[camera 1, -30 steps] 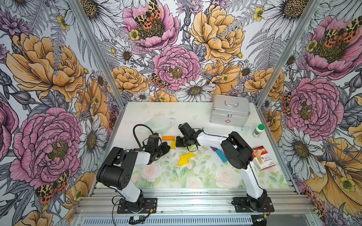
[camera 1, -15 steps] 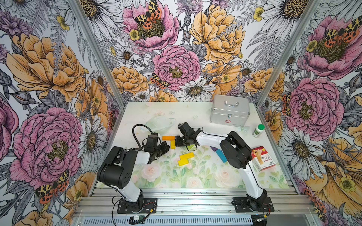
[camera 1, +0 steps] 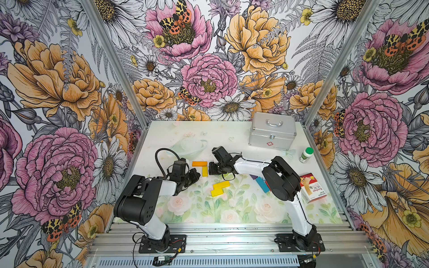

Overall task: Assemble the letter p with building blocks
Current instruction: Assemble the building block at the center of the board.

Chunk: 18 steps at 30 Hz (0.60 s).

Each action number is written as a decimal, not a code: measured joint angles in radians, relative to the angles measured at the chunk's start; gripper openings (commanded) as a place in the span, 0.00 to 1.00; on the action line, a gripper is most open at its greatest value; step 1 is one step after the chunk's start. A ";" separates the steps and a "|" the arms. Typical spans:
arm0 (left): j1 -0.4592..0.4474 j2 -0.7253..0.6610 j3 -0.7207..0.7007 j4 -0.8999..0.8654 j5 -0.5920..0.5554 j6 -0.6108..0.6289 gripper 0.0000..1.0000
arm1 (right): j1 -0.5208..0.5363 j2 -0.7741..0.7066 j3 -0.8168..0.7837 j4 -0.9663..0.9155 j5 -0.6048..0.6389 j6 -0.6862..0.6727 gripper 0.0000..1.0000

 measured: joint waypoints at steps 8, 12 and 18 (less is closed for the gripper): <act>-0.011 -0.003 -0.006 0.003 0.006 0.000 0.00 | 0.003 0.000 -0.002 0.003 -0.001 0.000 0.00; -0.013 -0.003 -0.006 0.004 0.006 0.000 0.00 | 0.003 0.000 -0.002 0.003 -0.004 0.004 0.00; -0.012 0.007 -0.006 0.018 0.009 0.000 0.00 | 0.004 0.000 -0.002 0.004 -0.008 0.012 0.00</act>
